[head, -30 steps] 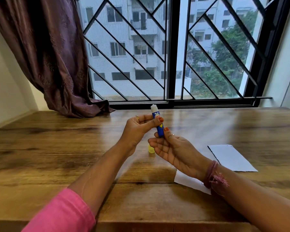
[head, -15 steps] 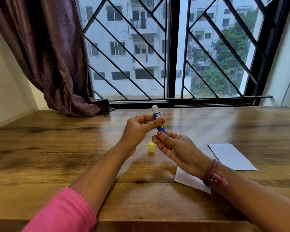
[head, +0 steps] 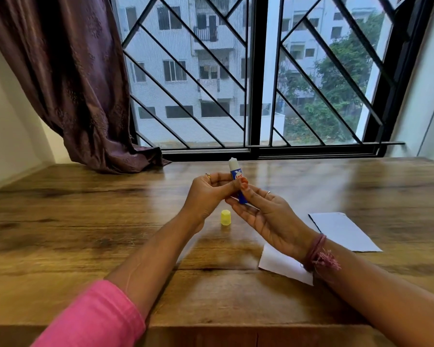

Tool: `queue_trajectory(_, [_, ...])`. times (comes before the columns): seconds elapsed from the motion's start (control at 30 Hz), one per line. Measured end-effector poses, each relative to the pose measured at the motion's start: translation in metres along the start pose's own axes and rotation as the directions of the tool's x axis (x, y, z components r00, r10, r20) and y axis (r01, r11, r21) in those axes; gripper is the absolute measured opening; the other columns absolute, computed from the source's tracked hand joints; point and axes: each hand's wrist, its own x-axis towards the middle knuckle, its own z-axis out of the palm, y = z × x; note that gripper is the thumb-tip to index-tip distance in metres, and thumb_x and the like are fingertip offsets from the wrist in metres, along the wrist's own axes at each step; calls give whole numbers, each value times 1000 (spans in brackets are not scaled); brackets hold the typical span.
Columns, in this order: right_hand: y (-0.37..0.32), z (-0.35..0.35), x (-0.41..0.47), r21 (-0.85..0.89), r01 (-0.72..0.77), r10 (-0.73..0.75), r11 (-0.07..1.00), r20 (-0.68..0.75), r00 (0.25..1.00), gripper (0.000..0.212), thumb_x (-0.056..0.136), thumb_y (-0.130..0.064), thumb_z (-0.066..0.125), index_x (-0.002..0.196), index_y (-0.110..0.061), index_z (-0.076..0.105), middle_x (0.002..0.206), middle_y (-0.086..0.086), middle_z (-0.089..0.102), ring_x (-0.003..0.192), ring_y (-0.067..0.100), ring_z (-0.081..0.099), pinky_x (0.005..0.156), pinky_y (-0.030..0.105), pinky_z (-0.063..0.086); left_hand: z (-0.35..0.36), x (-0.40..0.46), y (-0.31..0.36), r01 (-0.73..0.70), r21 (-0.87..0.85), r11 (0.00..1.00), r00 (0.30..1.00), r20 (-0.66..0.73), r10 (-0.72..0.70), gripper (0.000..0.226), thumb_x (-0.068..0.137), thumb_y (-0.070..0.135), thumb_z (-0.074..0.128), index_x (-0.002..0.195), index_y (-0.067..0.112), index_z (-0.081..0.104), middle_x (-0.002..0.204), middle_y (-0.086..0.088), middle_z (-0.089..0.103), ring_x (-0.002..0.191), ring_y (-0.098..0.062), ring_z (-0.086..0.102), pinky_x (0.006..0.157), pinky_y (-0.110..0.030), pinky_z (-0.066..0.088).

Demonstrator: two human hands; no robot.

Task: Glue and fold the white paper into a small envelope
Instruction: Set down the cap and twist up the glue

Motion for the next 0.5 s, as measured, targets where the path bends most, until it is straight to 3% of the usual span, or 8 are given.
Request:
queue_trajectory(0.3, [-1, -5, 1, -15, 77, -77, 997, -14, 997, 40, 82, -9, 62, 121, -3, 57, 106, 15, 72, 93, 21, 70, 76, 24, 57, 4, -3, 1, -2, 25, 1000, 1000, 10, 1, 44, 72, 36, 73, 108, 10, 68, 96, -9, 74, 89, -19, 71, 74, -25, 57])
queue_trajectory(0.4, [-4, -8, 1, 3, 119, -119, 993, -57, 991, 35, 88, -7, 57, 122, -2, 55, 104, 17, 71, 92, 22, 71, 74, 25, 57, 4, -3, 4, -43, 198, 979, 999, 4, 43, 37, 82, 40, 66, 109, 15, 67, 93, -5, 73, 85, -16, 70, 72, -26, 57])
queue_trajectory(0.5, [-8, -11, 2, 5, 159, -157, 987, -123, 980, 34, 90, -5, 55, 124, 0, 55, 100, 16, 70, 89, 21, 70, 76, 25, 58, -2, -4, 5, -117, 472, 874, 990, -17, 142, 24, 88, 34, 64, 104, 16, 65, 79, -2, 64, 64, -9, 60, 57, -21, 50])
